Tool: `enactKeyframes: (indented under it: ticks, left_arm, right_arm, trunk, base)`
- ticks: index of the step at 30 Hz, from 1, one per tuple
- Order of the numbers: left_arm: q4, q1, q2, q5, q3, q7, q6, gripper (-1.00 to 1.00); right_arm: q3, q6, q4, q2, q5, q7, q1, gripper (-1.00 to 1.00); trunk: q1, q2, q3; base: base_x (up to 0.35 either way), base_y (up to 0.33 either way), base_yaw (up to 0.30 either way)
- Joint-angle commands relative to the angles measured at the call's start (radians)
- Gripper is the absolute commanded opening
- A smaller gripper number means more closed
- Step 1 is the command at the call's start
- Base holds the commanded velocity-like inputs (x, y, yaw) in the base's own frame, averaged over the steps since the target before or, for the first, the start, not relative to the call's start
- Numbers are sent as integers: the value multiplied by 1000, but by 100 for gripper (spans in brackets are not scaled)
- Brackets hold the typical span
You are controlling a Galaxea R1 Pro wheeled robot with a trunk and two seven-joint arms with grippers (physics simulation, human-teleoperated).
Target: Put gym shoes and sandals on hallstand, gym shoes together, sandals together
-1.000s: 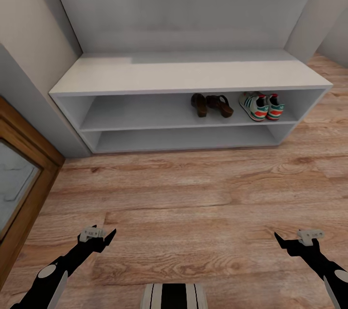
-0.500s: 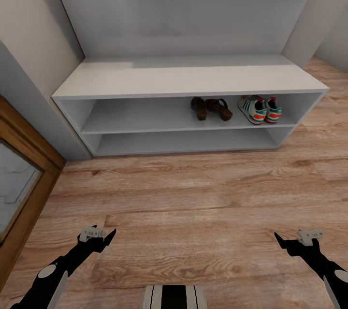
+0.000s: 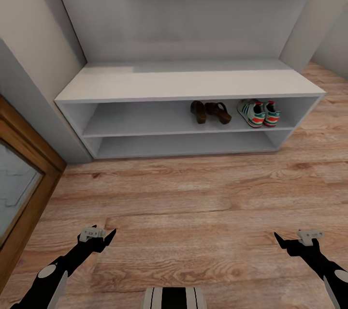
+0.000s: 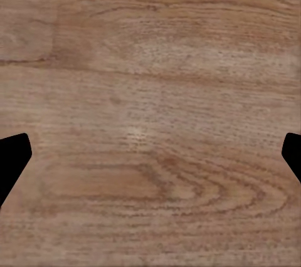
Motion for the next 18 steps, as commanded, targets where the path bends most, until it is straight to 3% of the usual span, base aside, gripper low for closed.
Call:
enactKeyframes:
  ticks: [1, 18]
  left_arm:
    - [0, 0, 0, 0, 0, 0, 0, 100]
    - [0, 0, 0, 0, 0, 0, 0, 100]
  right_arm:
    - [0, 0, 0, 0, 0, 0, 0, 100]
    - [0, 0, 0, 1, 0, 0, 0, 100]
  trunk:
    - [0, 0, 2]
    - [0, 0, 28]
  base:
    - [0, 0, 0]
    - [0, 0, 0]
